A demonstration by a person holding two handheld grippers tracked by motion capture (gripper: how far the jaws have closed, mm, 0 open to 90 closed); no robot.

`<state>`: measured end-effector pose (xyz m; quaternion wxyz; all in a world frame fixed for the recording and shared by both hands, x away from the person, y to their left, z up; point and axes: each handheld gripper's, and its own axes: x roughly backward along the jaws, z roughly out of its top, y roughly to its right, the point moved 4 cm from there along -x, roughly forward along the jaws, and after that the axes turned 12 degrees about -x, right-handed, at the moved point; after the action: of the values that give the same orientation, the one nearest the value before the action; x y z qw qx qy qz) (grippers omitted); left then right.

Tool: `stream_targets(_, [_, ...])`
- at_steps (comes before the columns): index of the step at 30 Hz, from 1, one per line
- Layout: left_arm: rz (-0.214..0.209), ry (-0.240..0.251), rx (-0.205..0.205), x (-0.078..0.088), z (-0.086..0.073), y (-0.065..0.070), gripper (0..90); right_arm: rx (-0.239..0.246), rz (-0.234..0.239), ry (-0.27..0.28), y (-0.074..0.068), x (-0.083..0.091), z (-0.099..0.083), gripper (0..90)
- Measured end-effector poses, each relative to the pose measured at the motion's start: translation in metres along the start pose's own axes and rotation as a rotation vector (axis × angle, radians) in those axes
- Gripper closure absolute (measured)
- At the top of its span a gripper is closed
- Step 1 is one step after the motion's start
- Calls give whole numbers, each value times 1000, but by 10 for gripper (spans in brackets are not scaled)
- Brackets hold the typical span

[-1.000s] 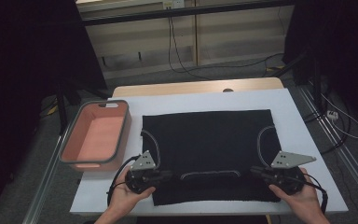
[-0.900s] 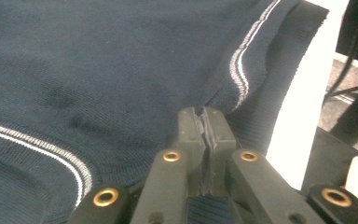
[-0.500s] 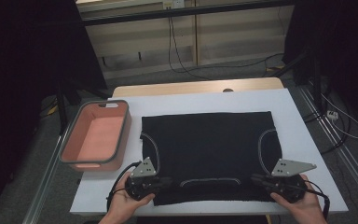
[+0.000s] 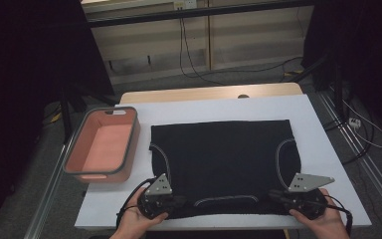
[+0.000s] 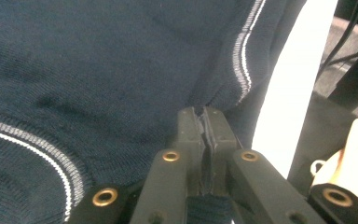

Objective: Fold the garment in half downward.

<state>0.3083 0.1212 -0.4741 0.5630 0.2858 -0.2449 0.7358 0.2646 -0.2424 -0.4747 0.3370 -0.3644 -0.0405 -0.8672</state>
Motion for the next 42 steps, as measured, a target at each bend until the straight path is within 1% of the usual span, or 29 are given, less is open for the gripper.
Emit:
stream_targets(2, [-3, 2, 5, -1, -1, 0, 863, -2, 13, -19, 0, -3, -2, 841])
stream_targets(3, [-4, 3, 5, -1, -1, -1, 853, -7, 17, -25, 0, -4, -3, 814])
stream_targets(5, [-6, 4, 10, 0, -1, -1, 804, -18, 24, -38, 0, -6, -5, 751])
stream_targets(6, [5, 10, 20, 0, -1, -2, 740, -19, 30, -42, -1, -7, -6, 720])
stream_targets(7, [8, 8, 30, 1, -1, -3, 639, -18, 39, -44, -2, -8, -6, 683])
stream_targets(8, [20, 14, 39, 2, -1, -5, 578, -15, 47, -49, -3, -9, -7, 661])
stream_targets(10, [46, 29, 54, 3, -1, -9, 485, -22, 50, -47, -4, -9, -6, 620])
stream_targets(12, [74, 38, 68, 5, -2, -14, 376, -23, 47, -21, -4, -8, -4, 602])
stream_targets(13, [84, 43, 72, 6, -3, -17, 335, -31, 43, 0, -4, -7, -3, 578])
stream_targets(14, [92, 52, 85, 6, -5, -20, 308, -41, 29, 24, -2, -7, -1, 551])
stream_targets(15, [98, 54, 103, 6, -6, -23, 292, -57, 21, 43, -1, -6, 2, 534])
stream_targets(16, [108, 53, 111, 6, -8, -25, 281, -66, 16, 61, 1, -5, 3, 505])
stream_targets(17, [118, 55, 121, 7, -10, -28, 269, -74, 2, 78, 2, -5, 5, 456])
stream_targets(18, [128, 59, 128, 7, -11, -30, 252, -79, -12, 90, 4, -5, 7, 412])
stream_targets(19, [140, 59, 134, 8, -11, -31, 237, -85, -19, 89, 5, -6, 8, 399])
stream_targets(20, [151, 65, 131, 8, -11, -33, 223, -88, -24, 88, 6, -6, 8, 370])
stream_targets(21, [166, 57, 111, 7, -12, -34, 212, -86, -29, 88, 7, -8, 9, 330])
stream_targets(23, [189, 22, 71, 4, -13, -34, 210, -95, -47, 79, 8, -11, 9, 282])
stream_targets(24, [192, 19, 72, 2, -13, -34, 196, -93, -49, 83, 8, -13, 10, 267])
stream_targets(25, [190, 19, 72, 1, -13, -34, 160, -91, -56, 87, 8, -14, 11, 256])
stream_targets(26, [196, 26, 73, 1, -12, -34, 135, -87, -68, 95, 8, -14, 12, 240])
stream_targets(27, [200, 24, 61, 2, -12, -35, 133, -81, -76, 103, 7, -16, 13, 227])
stream_targets(30, [224, 55, 88, 4, -12, -38, 85, -67, -89, 110, 5, -21, 17, 186])
stream_targets(33, [235, 87, 126, 9, -12, -43, 62, -62, -73, 104, 0, -27, 20, 163])
stream_targets(35, [255, 106, 120, 12, -12, -44, 62, -58, -64, 101, -4, -30, 21, 149])
stream_targets(37, [260, 123, 122, 14, -12, -45, 59, -54, -56, 94, -7, -33, 22, 142])
stream_targets(39, [261, 138, 145, 16, -12, -46, 58, -48, -55, 88, -10, -35, 22, 139])
stream_targets(40, [272, 136, 147, 16, -13, -46, 58, -46, -51, 89, -11, -36, 23, 135])
stream_targets(42, [282, 122, 134, 16, -14, -47, 59, -52, -38, 89, -14, -39, 25, 123])
